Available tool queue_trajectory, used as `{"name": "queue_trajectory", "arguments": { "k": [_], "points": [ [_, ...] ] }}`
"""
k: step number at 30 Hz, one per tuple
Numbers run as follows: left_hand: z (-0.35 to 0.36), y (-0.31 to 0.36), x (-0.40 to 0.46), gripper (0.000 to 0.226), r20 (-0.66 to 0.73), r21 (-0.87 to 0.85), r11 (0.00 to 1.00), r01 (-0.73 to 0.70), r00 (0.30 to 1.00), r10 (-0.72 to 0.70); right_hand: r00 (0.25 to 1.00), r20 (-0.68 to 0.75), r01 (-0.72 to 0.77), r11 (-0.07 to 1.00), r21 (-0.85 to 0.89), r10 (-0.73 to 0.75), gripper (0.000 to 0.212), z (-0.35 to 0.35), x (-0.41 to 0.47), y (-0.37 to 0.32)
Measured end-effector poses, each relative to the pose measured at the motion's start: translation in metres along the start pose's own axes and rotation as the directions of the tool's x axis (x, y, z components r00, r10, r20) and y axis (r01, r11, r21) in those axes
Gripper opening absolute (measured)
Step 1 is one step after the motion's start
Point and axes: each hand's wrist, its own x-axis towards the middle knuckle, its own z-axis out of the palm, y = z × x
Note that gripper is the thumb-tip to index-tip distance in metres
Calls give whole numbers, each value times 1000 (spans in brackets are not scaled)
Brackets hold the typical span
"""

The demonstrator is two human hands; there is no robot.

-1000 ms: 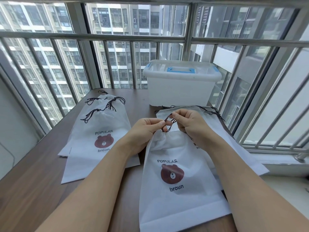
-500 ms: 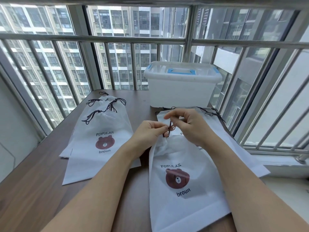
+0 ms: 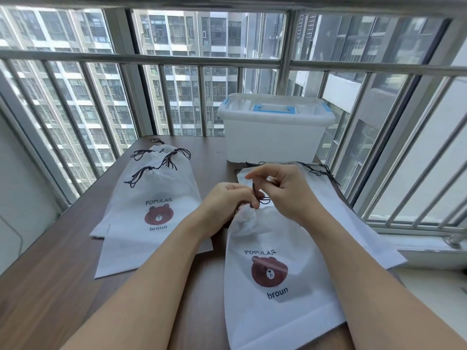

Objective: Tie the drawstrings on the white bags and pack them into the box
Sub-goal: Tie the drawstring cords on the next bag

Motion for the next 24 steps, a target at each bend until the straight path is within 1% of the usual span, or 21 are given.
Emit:
{"name": "queue_trajectory", "arguments": {
  "k": [2,3,5,7,9,11,13,16,20,22,24],
  "points": [
    [2,-3,-1,25,-43,115,990,-81,995,86,999,49,5,999,48,-8,17,3,-1,-1],
    [4,-4,-1,23,-63,125,987,-99,992,107,998,69,10,998,55,-14,15,3,-1,-1],
    [5,-4,-1,25,-92,75,993,-94,991,101,999,49,13,1000,26,-14,12,3,0,0],
    [6,-1,0,26,-123,-25,998,-56,991,52,1000,-12,-14,1000,-7,14,10,0,2,5],
    [5,2,1,30,-171,-123,992,-19,985,-3,999,-36,-42,999,-9,41,8,-3,3,9],
    [5,3,1,37,-196,-197,980,10,979,-50,996,-16,-88,995,44,89,6,-3,3,11],
    [5,5,1,37,-204,-230,973,25,976,-73,991,28,-135,987,90,133,1,-3,3,10],
    [4,6,1,26,-203,-258,966,31,975,-86,977,94,-206,970,133,194,7,-6,1,8],
    [1,6,4,29,-213,-324,945,39,970,-113,939,125,-339,919,202,319,13,-10,-1,7],
    [1,5,5,27,-205,-337,940,46,971,-122,929,129,-367,904,221,346,14,-8,-1,9],
    [1,5,6,29,-187,-351,935,52,974,-125,925,131,-380,888,259,357,16,-7,-2,8]
  ]
}}
